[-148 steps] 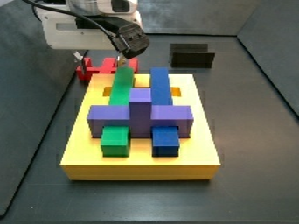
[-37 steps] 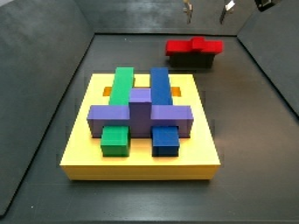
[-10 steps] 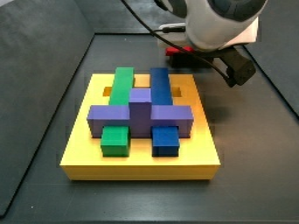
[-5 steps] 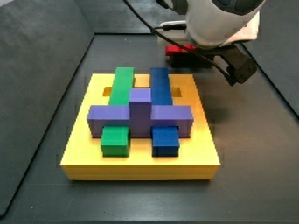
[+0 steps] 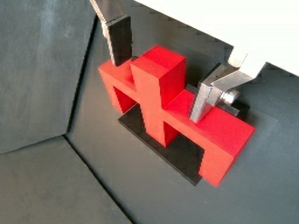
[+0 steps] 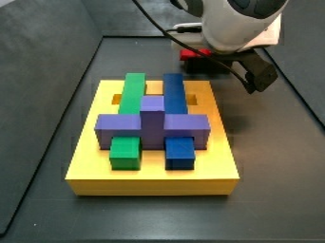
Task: Pick up the red object. Move up. Place the red object on the fixture. Regrasp the red object. Move to above the board. Insert the red object.
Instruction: Regrasp the red object.
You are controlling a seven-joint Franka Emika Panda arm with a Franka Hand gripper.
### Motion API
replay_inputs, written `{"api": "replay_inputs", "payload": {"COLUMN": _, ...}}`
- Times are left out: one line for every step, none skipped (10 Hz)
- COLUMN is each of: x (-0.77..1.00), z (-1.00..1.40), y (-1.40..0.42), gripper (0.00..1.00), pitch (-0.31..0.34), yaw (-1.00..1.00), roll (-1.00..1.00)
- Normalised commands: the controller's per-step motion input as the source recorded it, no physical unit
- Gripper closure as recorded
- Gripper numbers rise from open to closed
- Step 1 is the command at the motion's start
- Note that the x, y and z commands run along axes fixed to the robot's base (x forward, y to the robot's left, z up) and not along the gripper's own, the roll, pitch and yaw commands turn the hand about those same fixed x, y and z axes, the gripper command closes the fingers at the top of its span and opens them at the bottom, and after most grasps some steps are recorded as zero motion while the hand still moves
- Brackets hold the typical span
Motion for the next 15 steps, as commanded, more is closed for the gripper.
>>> {"api": "replay_inputs", "payload": {"x": 0.00, "z": 0.00, "y": 0.00, "gripper": 0.00, "pitch": 0.000, "yaw": 0.00, "roll": 0.01}}
{"api": "replay_inputs", "payload": {"x": 0.00, "z": 0.00, "y": 0.00, "gripper": 0.00, "pitch": 0.000, "yaw": 0.00, "roll": 0.00}}
{"api": "replay_inputs", "payload": {"x": 0.00, "z": 0.00, "y": 0.00, "gripper": 1.00, "pitch": 0.000, "yaw": 0.00, "roll": 0.00}}
{"api": "replay_inputs", "payload": {"x": 0.00, "z": 0.00, "y": 0.00, "gripper": 1.00, "pitch": 0.000, "yaw": 0.00, "roll": 0.00}}
{"api": "replay_inputs", "payload": {"x": 0.00, "z": 0.00, "y": 0.00, "gripper": 1.00, "pitch": 0.000, "yaw": 0.00, "roll": 0.00}}
{"api": "replay_inputs", "payload": {"x": 0.00, "z": 0.00, "y": 0.00, "gripper": 1.00, "pitch": 0.000, "yaw": 0.00, "roll": 0.00}}
{"api": "replay_inputs", "payload": {"x": 0.00, "z": 0.00, "y": 0.00, "gripper": 1.00, "pitch": 0.000, "yaw": 0.00, "roll": 0.00}}
{"api": "replay_inputs", "payload": {"x": 0.00, "z": 0.00, "y": 0.00, "gripper": 1.00, "pitch": 0.000, "yaw": 0.00, "roll": 0.00}}
{"api": "replay_inputs", "payload": {"x": 0.00, "z": 0.00, "y": 0.00, "gripper": 1.00, "pitch": 0.000, "yaw": 0.00, "roll": 0.00}}
{"api": "replay_inputs", "payload": {"x": 0.00, "z": 0.00, "y": 0.00, "gripper": 1.00, "pitch": 0.000, "yaw": 0.00, "roll": 0.00}}
{"api": "replay_inputs", "payload": {"x": 0.00, "z": 0.00, "y": 0.00, "gripper": 1.00, "pitch": 0.000, "yaw": 0.00, "roll": 0.00}}
{"api": "replay_inputs", "payload": {"x": 0.00, "z": 0.00, "y": 0.00, "gripper": 1.00, "pitch": 0.000, "yaw": 0.00, "roll": 0.00}}
{"api": "replay_inputs", "payload": {"x": 0.00, "z": 0.00, "y": 0.00, "gripper": 1.00, "pitch": 0.000, "yaw": 0.00, "roll": 0.00}}
{"api": "replay_inputs", "payload": {"x": 0.00, "z": 0.00, "y": 0.00, "gripper": 1.00, "pitch": 0.000, "yaw": 0.00, "roll": 0.00}}
{"api": "replay_inputs", "payload": {"x": 0.00, "z": 0.00, "y": 0.00, "gripper": 1.00, "pitch": 0.000, "yaw": 0.00, "roll": 0.00}}
